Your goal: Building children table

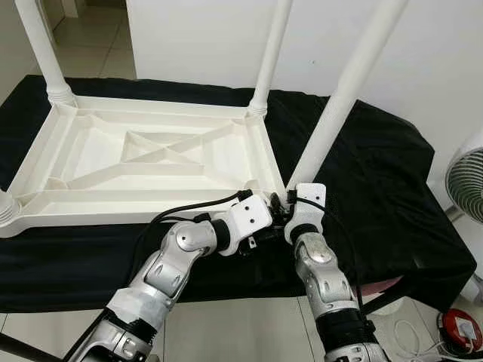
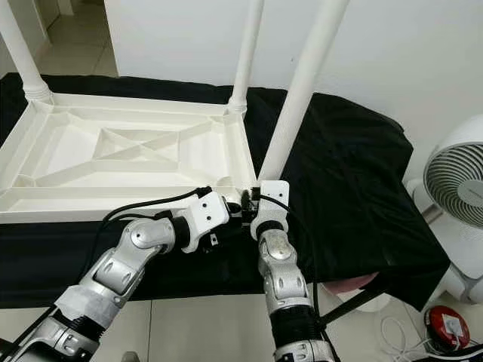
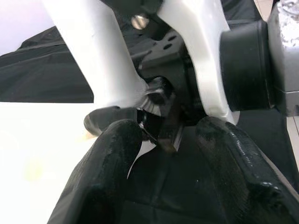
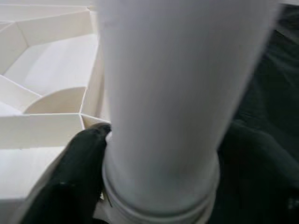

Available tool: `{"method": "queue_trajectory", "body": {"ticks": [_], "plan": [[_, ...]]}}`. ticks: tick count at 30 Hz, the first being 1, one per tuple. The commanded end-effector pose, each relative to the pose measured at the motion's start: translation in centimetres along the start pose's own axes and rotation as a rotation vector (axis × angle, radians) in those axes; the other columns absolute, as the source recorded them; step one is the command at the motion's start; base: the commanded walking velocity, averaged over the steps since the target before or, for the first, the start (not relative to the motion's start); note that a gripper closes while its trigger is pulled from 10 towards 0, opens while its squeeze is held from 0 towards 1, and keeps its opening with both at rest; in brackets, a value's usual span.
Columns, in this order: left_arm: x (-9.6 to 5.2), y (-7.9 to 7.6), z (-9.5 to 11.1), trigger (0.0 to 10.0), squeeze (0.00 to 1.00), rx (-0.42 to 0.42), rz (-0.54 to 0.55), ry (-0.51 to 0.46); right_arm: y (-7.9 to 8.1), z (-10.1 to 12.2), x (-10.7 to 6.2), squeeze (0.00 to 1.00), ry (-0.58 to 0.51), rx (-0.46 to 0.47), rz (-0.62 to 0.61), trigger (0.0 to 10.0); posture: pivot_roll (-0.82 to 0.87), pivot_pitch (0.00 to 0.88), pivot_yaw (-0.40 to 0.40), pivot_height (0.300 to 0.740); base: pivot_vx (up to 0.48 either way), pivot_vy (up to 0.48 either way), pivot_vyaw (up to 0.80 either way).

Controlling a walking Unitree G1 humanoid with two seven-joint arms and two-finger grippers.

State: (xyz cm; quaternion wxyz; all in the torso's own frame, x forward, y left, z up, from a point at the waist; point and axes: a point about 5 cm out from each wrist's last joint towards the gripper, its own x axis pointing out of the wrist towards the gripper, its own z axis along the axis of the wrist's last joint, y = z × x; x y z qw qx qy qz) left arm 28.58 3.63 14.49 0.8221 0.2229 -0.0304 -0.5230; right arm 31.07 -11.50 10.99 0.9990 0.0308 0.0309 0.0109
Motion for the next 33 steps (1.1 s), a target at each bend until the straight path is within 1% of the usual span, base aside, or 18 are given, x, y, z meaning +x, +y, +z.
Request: {"method": "queue_trajectory", "body": {"ticks": [1, 4, 7, 8, 9, 10, 13, 15, 16, 17, 18, 19, 21, 25, 27, 28, 29, 33], "plan": [[0.4, 0.1, 0.3, 10.0, 0.00, 0.018, 0.038, -0.007, -0.3, -0.2, -0.3, 1.00, 0.004, 0.018, 0.004, 10.0, -0.04, 0.000, -0.109, 0.740, 0.000, 0.000, 0.00], [0.3, 0.1, 0.4, 10.0, 0.00, 0.019, 0.041, -0.006, -0.2, 0.2, -0.5, 1.00, -0.013, 0.020, 0.015, 10.0, -0.04, 0.000, -0.109, 0.740, 0.000, 0.000, 0.00], [0.3, 0.2, 0.4, 10.0, 0.00, 0.020, 0.045, -0.005, -0.4, 0.4, -0.6, 1.00, -0.030, 0.026, 0.060, 10.0, -0.04, 0.000, -0.111, 0.740, 0.000, 0.000, 0.00], [0.3, 0.2, 0.4, 10.0, 0.00, 0.020, 0.047, -0.005, -0.7, 0.5, -0.5, 1.00, -0.043, -0.003, 0.099, 10.0, -0.04, 0.000, -0.114, 0.740, 0.000, 0.000, 0.00], [0.3, 0.2, 0.4, 10.0, 0.00, 0.020, 0.048, -0.005, -1.0, 0.5, -0.4, 0.00, -0.048, -0.030, 0.129, 10.0, -0.04, 0.000, -0.114, 0.740, 0.000, 0.000, 0.00], [0.3, 0.2, 0.4, 10.0, 0.00, 0.020, 0.048, -0.005, -1.0, 0.5, -0.4, 0.00, -0.048, -0.030, 0.129, 10.0, -0.04, 0.000, -0.114, 0.740, 0.000, 0.000, 0.00], [0.2, 0.4, 0.3, 10.0, 0.00, 0.024, 0.055, -0.001, -2.7, 0.7, 0.2, 0.00, -0.045, -0.078, 0.229, 10.0, -0.03, 0.000, -0.116, 0.740, 0.000, 0.000, 0.00], [0.0, 0.7, 0.3, 10.0, 0.00, 0.026, 0.067, 0.002, -3.2, 1.1, 0.5, 0.00, -0.052, -0.121, 0.341, 10.0, -0.03, 0.000, -0.116, 0.740, 0.000, 0.000, 0.00], [0.0, 0.7, 0.3, 10.0, 0.00, 0.026, 0.067, 0.002, -3.2, 1.1, 0.5, 0.00, -0.052, -0.121, 0.341, 10.0, -0.03, 0.000, -0.116, 0.740, 0.000, 0.000, 0.00], [-0.1, 0.9, 0.2, 10.0, 0.00, 0.027, 0.074, 0.004, -3.1, 1.1, 0.4, 0.00, -0.053, -0.168, 0.448, 10.0, -0.03, 0.000, -0.116, 0.740, 0.000, 0.000, 0.00], [-0.1, 0.9, 0.2, 10.0, 0.00, 0.027, 0.075, 0.004, -3.1, 1.1, 0.4, 0.00, -0.052, -0.188, 0.491, 10.0, -0.03, 0.000, -0.116, 0.740, 0.000, 0.000, 0.00], [-0.1, 0.9, 0.2, 10.0, 0.00, 0.027, 0.075, 0.004, -3.1, 1.1, 0.4, 0.00, -0.052, -0.188, 0.491, 10.0, -0.03, 0.000, -0.116, 0.740, 0.000, 0.000, 0.00], [-0.2, 1.0, 0.2, 10.0, 0.00, 0.028, 0.076, 0.006, -2.8, 0.9, 0.4, 0.00, -0.044, -0.219, 0.575, 10.0, -0.02, 0.000, -0.106, 0.740, 0.000, 0.000, 0.00], [-0.2, 0.9, 0.1, 10.0, 0.00, 0.029, 0.075, 0.009, -2.6, 0.8, 0.7, 0.00, -0.039, -0.236, 0.621, 10.0, -0.02, 0.000, -0.106, 0.740, 0.000, 0.000, 0.00], [-0.3, 0.9, 0.0, 10.0, 0.00, 0.029, 0.073, 0.012, -2.5, 0.8, 1.1, 0.00, -0.039, -0.274, 0.654, 10.0, -0.02, 0.000, -0.102, 0.740, 0.000, 0.000, 0.00], [-0.3, 0.9, 0.0, 10.0, 0.00, 0.029, 0.073, 0.012, -2.5, 0.8, 1.1, 0.00, -0.039, -0.274, 0.654, 10.0, -0.02, 0.000, -0.102, 0.740, 0.000, 0.000, 0.00], [-0.4, 0.9, 0.0, 10.0, 0.00, 0.029, 0.072, 0.012, -2.6, 0.7, 1.9, 0.00, -0.024, -0.296, 0.681, 10.0, -0.02, 0.000, -0.098, 0.740, 0.000, 0.000, 0.00], [-0.4, 1.0, 0.1, 10.0, 0.00, 0.031, 0.071, 0.013, -2.9, 0.9, 2.7, 0.00, -0.015, -0.316, 0.684, 10.0, -0.01, 0.000, -0.093, 0.740, 0.000, 0.000, 0.00]]}}
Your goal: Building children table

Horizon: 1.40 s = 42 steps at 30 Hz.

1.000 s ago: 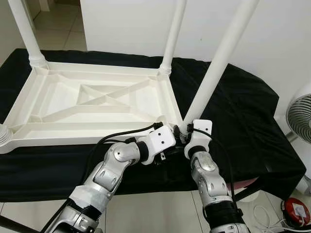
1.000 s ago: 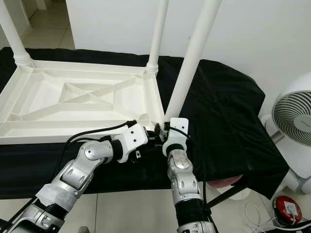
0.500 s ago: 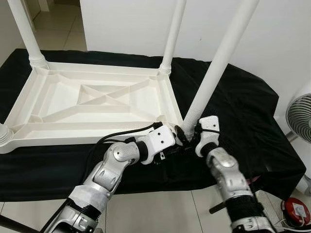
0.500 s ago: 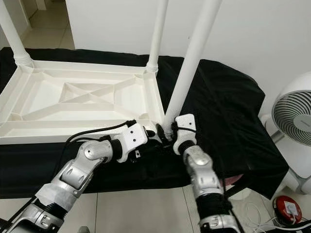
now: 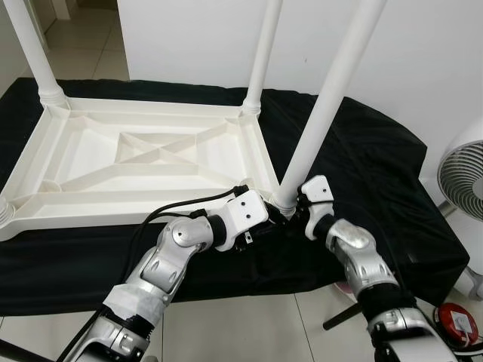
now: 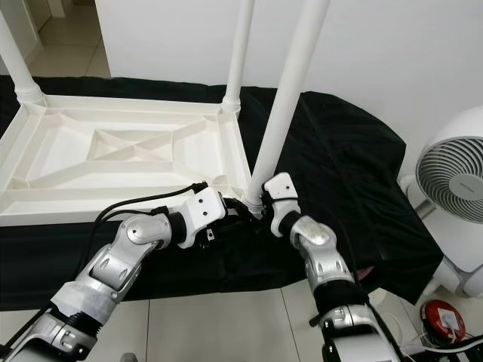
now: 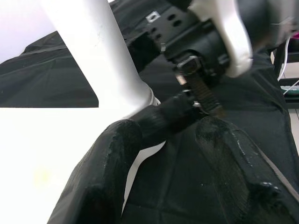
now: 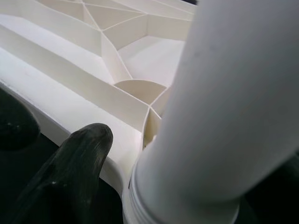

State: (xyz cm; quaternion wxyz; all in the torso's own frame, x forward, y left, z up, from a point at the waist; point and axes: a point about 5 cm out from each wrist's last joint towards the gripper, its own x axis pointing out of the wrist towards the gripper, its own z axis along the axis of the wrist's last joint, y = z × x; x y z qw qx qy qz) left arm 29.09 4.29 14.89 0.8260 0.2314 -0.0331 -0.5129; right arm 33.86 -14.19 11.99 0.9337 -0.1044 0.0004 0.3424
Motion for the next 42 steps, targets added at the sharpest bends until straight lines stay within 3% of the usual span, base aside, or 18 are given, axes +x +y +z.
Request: {"method": "queue_trajectory", "body": {"ticks": [1, 3, 4, 5, 6, 7, 8, 9, 22, 23, 24, 25, 33, 36, 40, 42], "plan": [[0.1, 0.2, 0.1, 10.0, 0.00, 0.015, 0.050, 0.004, -0.2, -0.5, 0.0, 0.00, 0.024, -0.019, 0.016, 10.0, -0.01, 0.000, -0.092, 0.740, 0.000, 0.000, 0.00], [0.1, 0.2, 0.1, 10.0, 0.00, 0.016, 0.049, 0.005, -0.5, -0.5, 0.2, 0.00, 0.029, -0.013, 0.016, 10.0, -0.01, 0.000, -0.092, 0.740, 0.000, 0.000, 0.00], [0.1, 0.2, 0.1, 10.0, 0.00, 0.016, 0.049, 0.005, -0.6, -0.5, 0.3, 0.00, 0.035, -0.010, 0.020, 8.4, -0.01, 0.000, -0.090, 0.740, 0.000, 0.000, 0.00], [0.1, 0.2, 0.1, 10.0, 0.00, 0.016, 0.049, 0.005, -0.7, -0.6, 0.4, 0.00, 0.039, -0.009, 0.022, 8.4, -0.01, 0.000, -0.091, 0.740, 0.000, 0.000, 0.00], [0.1, 0.2, 0.1, 10.0, 0.00, 0.016, 0.049, 0.005, -0.6, -0.7, 0.5, 0.00, 0.044, 0.005, 0.025, 5.0, -0.01, 0.000, -0.090, 0.740, 0.000, 0.000, 0.00], [0.1, 0.2, 0.1, 10.0, 0.00, 0.016, 0.049, 0.005, -0.6, -0.7, 0.5, 0.00, 0.044, 0.005, 0.025, 5.0, -0.01, 0.000, -0.090, 0.740, 0.000, 0.000, 0.00], [0.1, 0.2, 0.1, 10.0, 0.00, 0.016, 0.049, 0.005, -0.5, -0.8, 0.6, 0.00, 0.044, 0.011, 0.034, 2.9, -0.01, 0.000, -0.090, 0.740, 0.000, 0.000, 0.00], [0.1, 0.2, 0.1, 10.0, 0.00, 0.017, 0.049, 0.005, -0.3, -1.0, 0.7, 0.00, 0.049, 0.017, 0.044, 0.0, -0.01, 0.000, -0.090, 0.740, 0.000, 0.000, 0.00], [0.1, 0.2, 0.2, 10.0, 0.00, 0.015, 0.047, 0.002, 0.2, -2.1, 0.3, 0.00, 0.040, 0.066, 0.075, 0.0, -0.02, 0.000, -0.087, 0.740, 0.000, 0.000, 0.00], [0.2, 0.2, 0.2, 10.0, 0.00, 0.014, 0.046, 0.000, 0.1, -2.1, 0.2, 0.00, 0.037, 0.076, 0.054, 4.6, -0.03, 0.000, -0.086, 0.740, 0.000, 0.000, 0.00], [0.2, 0.2, 0.2, 10.0, 0.00, 0.014, 0.046, 0.000, 0.1, -2.1, 0.2, 0.00, 0.037, 0.076, 0.054, 4.6, -0.03, 0.000, -0.086, 0.740, 0.000, 0.000, 0.00], [0.2, 0.2, 0.3, 10.0, 0.00, 0.013, 0.045, -0.001, 0.0, -2.1, 0.1, 0.00, 0.025, 0.093, 0.031, 10.0, -0.03, 0.000, -0.086, 0.740, 0.000, 0.000, 0.00], [0.2, 0.2, 0.3, 10.0, 0.00, 0.012, 0.043, -0.003, 0.5, -1.7, 0.5, 0.00, 0.038, 0.139, -0.085, 10.0, -0.03, 0.000, -0.088, 0.740, 0.000, 0.000, 0.00], [0.3, -0.1, 0.3, 10.0, 0.00, 0.009, 0.038, -0.006, 1.5, -1.6, 0.7, 0.00, 0.063, 0.249, -0.237, 10.0, -0.04, 0.000, -0.092, 0.740, 0.000, 0.000, 0.00], [0.3, -0.1, 0.3, 10.0, 0.00, 0.008, 0.037, -0.006, 1.9, -1.4, 0.7, 0.00, 0.050, 0.274, -0.269, 10.0, -0.04, 0.000, -0.092, 0.740, 0.000, 0.000, 0.00], [0.4, -0.1, 0.3, 10.0, 0.00, 0.006, 0.038, -0.006, 2.7, -1.3, 0.5, 0.00, 0.056, 0.309, -0.408, 10.0, -0.04, 0.000, -0.094, 0.740, 0.000, 0.000, 0.00]]}}
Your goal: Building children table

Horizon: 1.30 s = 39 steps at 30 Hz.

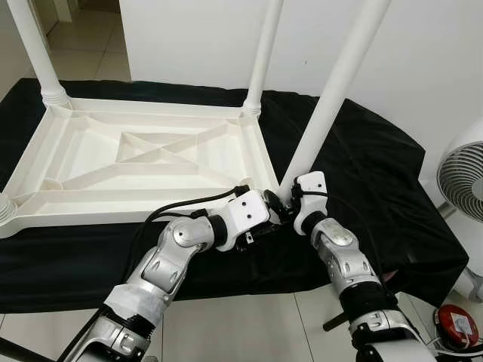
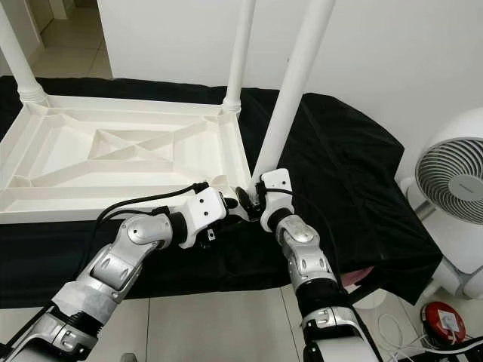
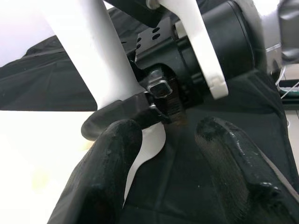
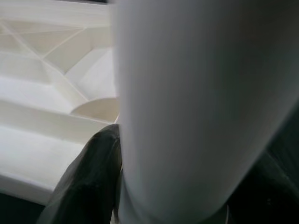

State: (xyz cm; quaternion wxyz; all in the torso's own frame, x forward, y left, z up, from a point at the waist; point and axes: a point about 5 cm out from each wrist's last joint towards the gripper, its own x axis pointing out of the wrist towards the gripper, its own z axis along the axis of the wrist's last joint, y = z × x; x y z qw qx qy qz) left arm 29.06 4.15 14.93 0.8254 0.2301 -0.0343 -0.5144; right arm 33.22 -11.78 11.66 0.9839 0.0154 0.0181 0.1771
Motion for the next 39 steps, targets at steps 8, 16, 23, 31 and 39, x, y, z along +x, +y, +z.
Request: {"method": "queue_trajectory", "body": {"ticks": [8, 16, 23, 31, 39], "plan": [[0.4, -0.2, 0.2, 10.0, 0.00, 0.004, 0.033, -0.007, 1.4, -0.8, -2.0, 0.00, 0.047, 0.008, -0.380, 10.0, -0.05, 0.000, -0.092, 0.740, 0.000, 0.000, 0.00], [0.5, -0.2, 0.3, 10.0, 0.00, 0.005, 0.034, -0.008, 1.5, 0.0, -1.9, 1.00, 0.019, 0.048, -0.310, 10.0, -0.05, 0.000, -0.095, 0.740, 0.000, 0.000, 0.00], [0.4, -0.1, 0.1, 10.0, 0.00, 0.004, 0.040, -0.003, 0.4, 0.8, -2.1, 1.00, -0.004, 0.038, -0.263, 10.0, -0.05, 0.000, -0.095, 0.740, 0.000, 0.000, 0.00], [0.5, 0.0, 0.2, 10.0, 0.00, 0.007, 0.045, -0.006, -2.1, 1.1, -2.1, 0.00, -0.008, -0.120, 0.018, 10.0, -0.05, 0.000, -0.097, 0.740, 0.000, 0.000, 0.00], [0.7, 0.1, 0.3, 10.0, 0.00, 0.011, 0.042, -0.010, -2.2, 1.1, -1.0, 0.00, 0.002, -0.217, 0.215, 10.0, -0.05, 0.000, -0.093, 0.740, 0.000, 0.000, 0.00]]}}
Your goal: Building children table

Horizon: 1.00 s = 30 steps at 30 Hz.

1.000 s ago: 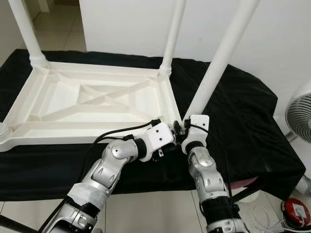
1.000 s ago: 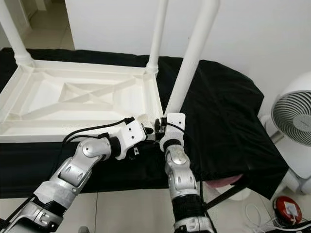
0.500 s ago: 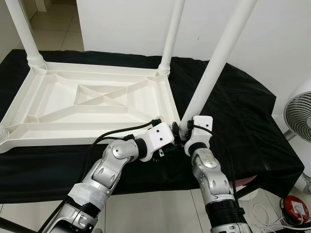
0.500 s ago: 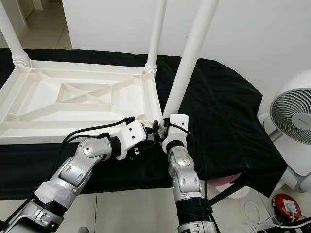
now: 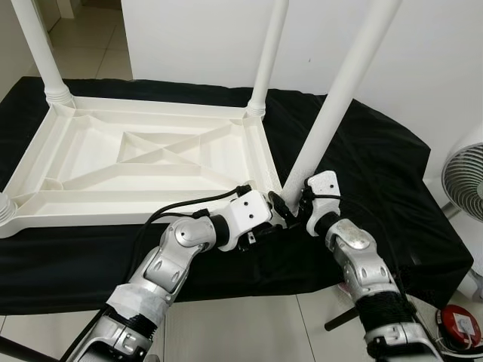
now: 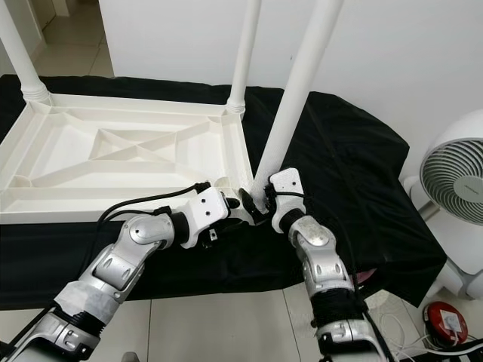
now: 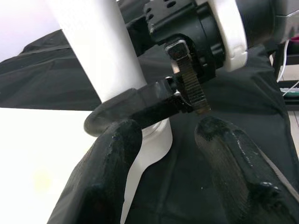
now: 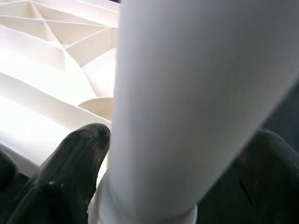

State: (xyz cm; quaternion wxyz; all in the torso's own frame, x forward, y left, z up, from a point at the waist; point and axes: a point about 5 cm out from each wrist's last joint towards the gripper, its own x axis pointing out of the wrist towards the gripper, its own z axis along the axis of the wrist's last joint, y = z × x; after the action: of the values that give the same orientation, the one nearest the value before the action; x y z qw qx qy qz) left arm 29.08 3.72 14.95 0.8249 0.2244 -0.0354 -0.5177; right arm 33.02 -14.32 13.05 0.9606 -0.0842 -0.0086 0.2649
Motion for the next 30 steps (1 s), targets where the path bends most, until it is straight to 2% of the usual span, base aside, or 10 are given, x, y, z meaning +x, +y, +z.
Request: {"method": "queue_trajectory", "body": {"ticks": [1, 4, 8, 12, 13, 20, 21, 22, 23, 30], "plan": [[0.3, 0.3, 0.2, 10.0, 0.00, 0.021, 0.048, -0.001, 0.2, -0.6, 0.5, 0.00, 0.026, -0.008, 0.079, 10.0, -0.04, 0.000, -0.094, 0.740, 0.000, 0.000, 0.00], [0.3, 0.4, 0.2, 10.0, 0.00, 0.023, 0.050, -0.001, 0.2, -0.7, 0.8, 0.00, 0.038, -0.004, 0.109, 10.0, -0.04, 0.000, -0.093, 0.740, 0.000, 0.000, 0.00], [0.2, 0.5, 0.2, 10.0, 0.00, 0.026, 0.054, 0.000, 0.1, -1.4, 1.3, 0.00, 0.078, 0.013, 0.177, 4.8, -0.04, 0.000, -0.094, 0.740, 0.000, 0.000, 0.00], [0.2, 0.6, 0.3, 10.0, 0.00, 0.027, 0.056, 0.000, 0.1, -1.7, 1.4, 0.00, 0.091, 0.012, 0.202, 2.9, -0.03, 0.000, -0.094, 0.740, 0.000, 0.000, 0.00], [0.2, 0.6, 0.3, 10.0, 0.00, 0.027, 0.058, -0.001, 0.1, -2.0, 1.5, 0.00, 0.106, 0.012, 0.220, 0.0, -0.03, 0.000, -0.095, 0.740, 0.000, 0.000, 0.00], [0.2, 0.6, 0.2, 10.0, 0.00, 0.027, 0.058, 0.000, -0.2, -2.3, 1.3, 0.00, 0.110, 0.020, 0.252, 0.0, -0.03, 0.000, -0.094, 0.740, 0.000, 0.000, 0.00], [0.2, 0.5, 0.2, 10.0, 0.00, 0.026, 0.058, 0.000, -0.2, -2.4, 1.3, 0.00, 0.110, 0.015, 0.240, 4.0, -0.03, 0.000, -0.094, 0.740, 0.000, 0.000, 0.00], [0.2, 0.5, 0.2, 10.0, 0.00, 0.026, 0.058, 0.000, -0.2, -2.4, 1.3, 0.00, 0.110, 0.015, 0.240, 4.0, -0.03, 0.000, -0.094, 0.740, 0.000, 0.000, 0.00], [0.2, 0.5, 0.2, 10.0, 0.00, 0.025, 0.057, 0.000, -0.2, -2.4, 1.3, 0.00, 0.110, 0.014, 0.230, 10.0, -0.03, 0.000, -0.095, 0.740, 0.000, 0.000, 0.00], [0.1, 0.4, 0.2, 10.0, 0.00, 0.024, 0.057, 0.000, -0.2, -3.0, 1.3, 0.00, 0.146, 0.037, 0.146, 10.0, -0.03, 0.000, -0.102, 0.740, 0.000, 0.000, 0.00]]}}
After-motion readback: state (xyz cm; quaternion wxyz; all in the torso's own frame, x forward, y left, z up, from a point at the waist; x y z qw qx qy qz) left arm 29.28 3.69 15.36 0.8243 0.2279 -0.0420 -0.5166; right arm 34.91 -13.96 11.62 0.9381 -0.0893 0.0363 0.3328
